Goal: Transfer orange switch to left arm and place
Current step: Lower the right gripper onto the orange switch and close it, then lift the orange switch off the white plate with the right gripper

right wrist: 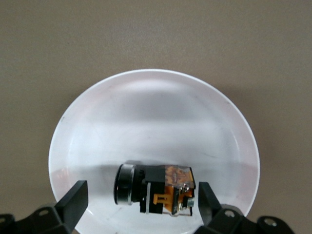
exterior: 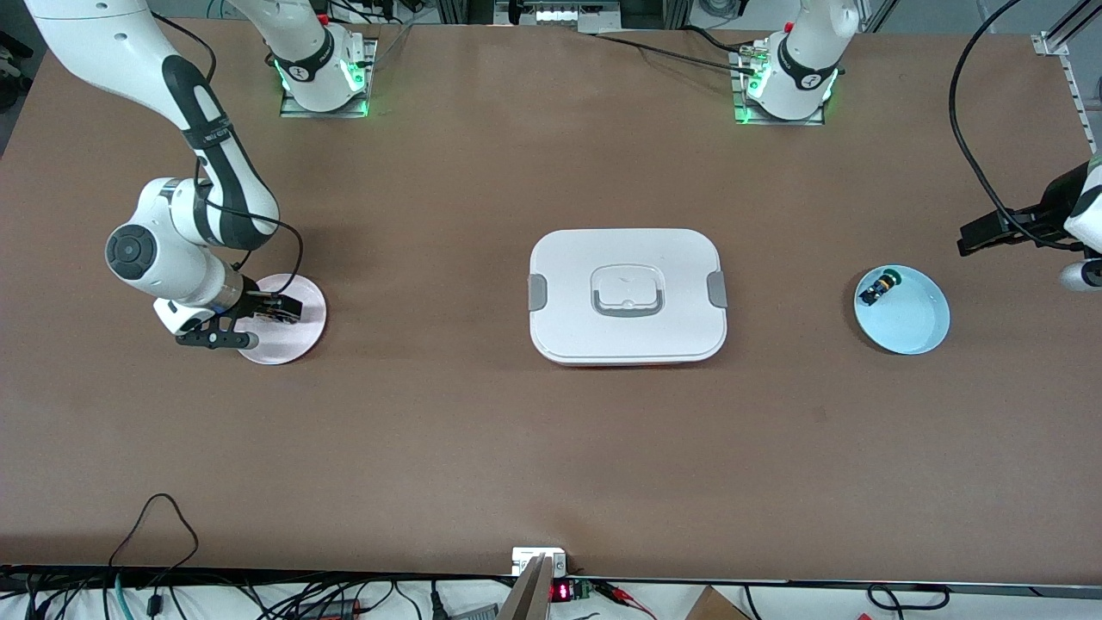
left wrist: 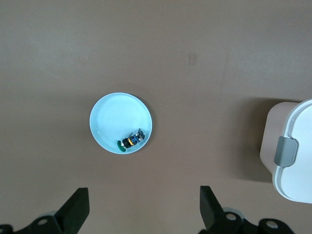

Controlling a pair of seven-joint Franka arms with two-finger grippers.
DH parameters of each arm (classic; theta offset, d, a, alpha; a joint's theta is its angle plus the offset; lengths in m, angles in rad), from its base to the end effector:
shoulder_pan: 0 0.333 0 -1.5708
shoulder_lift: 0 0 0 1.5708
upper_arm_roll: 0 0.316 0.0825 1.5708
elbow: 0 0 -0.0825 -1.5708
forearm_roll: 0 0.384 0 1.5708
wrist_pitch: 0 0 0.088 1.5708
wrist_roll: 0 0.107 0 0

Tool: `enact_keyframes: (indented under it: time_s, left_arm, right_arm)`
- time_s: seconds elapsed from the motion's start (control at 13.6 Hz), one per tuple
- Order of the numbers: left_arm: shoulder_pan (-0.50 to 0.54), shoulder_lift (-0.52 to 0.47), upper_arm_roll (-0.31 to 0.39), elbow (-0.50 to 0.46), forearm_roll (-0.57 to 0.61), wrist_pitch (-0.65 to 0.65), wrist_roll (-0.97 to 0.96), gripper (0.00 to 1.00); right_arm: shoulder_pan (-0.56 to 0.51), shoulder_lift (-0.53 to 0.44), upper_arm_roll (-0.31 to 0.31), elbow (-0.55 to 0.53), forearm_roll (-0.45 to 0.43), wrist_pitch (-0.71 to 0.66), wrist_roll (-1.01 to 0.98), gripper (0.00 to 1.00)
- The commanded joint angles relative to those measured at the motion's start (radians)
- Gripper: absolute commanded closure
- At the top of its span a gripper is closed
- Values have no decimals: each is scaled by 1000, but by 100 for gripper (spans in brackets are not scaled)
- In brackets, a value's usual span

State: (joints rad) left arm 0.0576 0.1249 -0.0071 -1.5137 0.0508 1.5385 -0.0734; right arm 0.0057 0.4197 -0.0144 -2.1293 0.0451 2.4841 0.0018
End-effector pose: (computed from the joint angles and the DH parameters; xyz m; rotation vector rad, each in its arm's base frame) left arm 0.5858 0.0354 0.5774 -3.0809 -0.1897 0.1537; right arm 0.5679 -0.0052 0.2030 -3.1184 0.0718 0.1009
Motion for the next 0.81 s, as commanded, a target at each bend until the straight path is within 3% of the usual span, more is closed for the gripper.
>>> enact_keyframes:
  time_s: [0.0, 0.74]
  left_arm:
    - [-2, -17, 2, -8, -16, 0, -2, 0]
    - [-1, -17, 2, -8, -16, 0, -2, 0]
  right_arm:
    - [1, -32, -2, -38, 15, 15, -3, 0]
    - [-1, -9, -18, -49, 15, 12, 6, 0]
